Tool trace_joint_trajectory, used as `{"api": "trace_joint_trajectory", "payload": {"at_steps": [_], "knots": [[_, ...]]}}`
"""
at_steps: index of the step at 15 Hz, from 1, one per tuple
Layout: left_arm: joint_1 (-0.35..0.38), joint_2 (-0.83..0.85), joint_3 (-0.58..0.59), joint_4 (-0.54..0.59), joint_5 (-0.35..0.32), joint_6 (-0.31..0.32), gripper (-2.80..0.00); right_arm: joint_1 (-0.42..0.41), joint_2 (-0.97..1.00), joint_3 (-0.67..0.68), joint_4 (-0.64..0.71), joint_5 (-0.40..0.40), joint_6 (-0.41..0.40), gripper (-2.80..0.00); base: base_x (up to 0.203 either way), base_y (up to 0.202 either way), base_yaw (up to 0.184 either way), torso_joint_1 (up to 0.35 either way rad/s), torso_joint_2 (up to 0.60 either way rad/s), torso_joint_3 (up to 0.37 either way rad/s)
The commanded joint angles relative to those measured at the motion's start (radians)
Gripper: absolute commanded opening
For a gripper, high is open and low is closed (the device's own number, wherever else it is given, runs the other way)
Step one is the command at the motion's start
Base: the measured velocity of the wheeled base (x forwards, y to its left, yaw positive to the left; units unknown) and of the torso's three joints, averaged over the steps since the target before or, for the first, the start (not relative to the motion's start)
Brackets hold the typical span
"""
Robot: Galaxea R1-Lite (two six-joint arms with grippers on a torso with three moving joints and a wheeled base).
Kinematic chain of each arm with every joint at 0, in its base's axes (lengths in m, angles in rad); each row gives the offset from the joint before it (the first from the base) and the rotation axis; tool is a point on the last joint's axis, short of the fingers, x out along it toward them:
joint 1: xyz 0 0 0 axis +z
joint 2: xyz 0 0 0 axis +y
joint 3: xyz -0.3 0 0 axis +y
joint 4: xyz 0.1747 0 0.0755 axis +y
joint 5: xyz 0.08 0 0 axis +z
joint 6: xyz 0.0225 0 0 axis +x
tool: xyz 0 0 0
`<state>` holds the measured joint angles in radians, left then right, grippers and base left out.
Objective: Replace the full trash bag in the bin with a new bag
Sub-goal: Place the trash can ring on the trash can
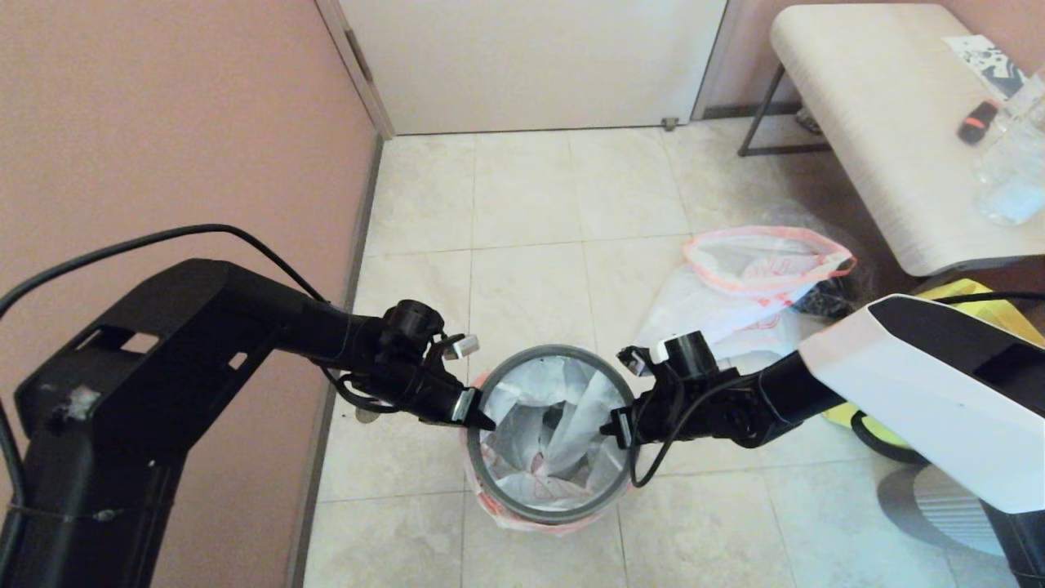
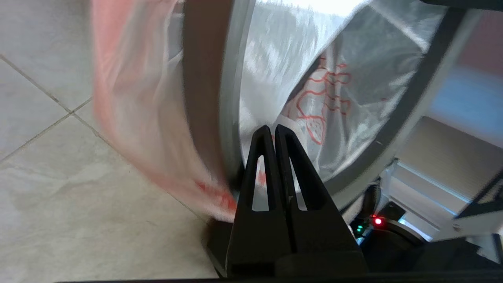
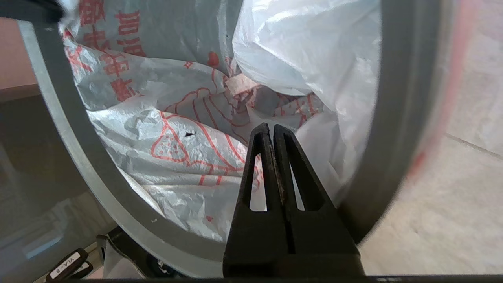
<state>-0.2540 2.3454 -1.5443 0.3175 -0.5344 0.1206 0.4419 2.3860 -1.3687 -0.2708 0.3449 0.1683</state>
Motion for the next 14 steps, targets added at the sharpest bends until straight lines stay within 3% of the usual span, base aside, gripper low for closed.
{"api": "trace_joint_trajectory", "payload": {"at_steps": [1,6,10,12,13,14], "knots": [[0.001,0.041,-0.007,0.003,0.007,0.001,-2.8,-0.003,0.025,-0.005,-0.006,-0.001,0.0,-2.8,0.0,0.0,0.0,0.0,0.0,0.0],[-0.003,0.006,-0.006,0.006,0.006,-0.006,-2.8,0.005,0.005,-0.007,-0.009,-0.003,0.004,-2.8,0.0,0.0,0.0,0.0,0.0,0.0],[-0.037,-0.2,0.063,0.005,0.006,-0.025,-2.8,0.047,-0.2,0.054,0.014,-0.037,0.004,-2.8,0.0,0.0,0.0,0.0,0.0,0.0],[-0.055,-0.347,0.107,0.004,0.022,-0.102,-2.8,0.064,-0.311,0.083,0.061,-0.226,0.004,-2.8,0.0,0.0,0.0,0.0,0.0,0.0],[-0.065,-0.406,0.128,0.004,0.066,-0.155,-2.8,0.065,-0.375,0.11,0.091,-0.286,0.004,-2.8,0.0,0.0,0.0,0.0,0.0,0.0],[-0.072,-0.468,0.158,0.003,0.159,-0.198,-2.8,0.059,-0.451,0.148,0.123,-0.327,0.003,-2.8,0.0,0.0,0.0,0.0,0.0,0.0]]}}
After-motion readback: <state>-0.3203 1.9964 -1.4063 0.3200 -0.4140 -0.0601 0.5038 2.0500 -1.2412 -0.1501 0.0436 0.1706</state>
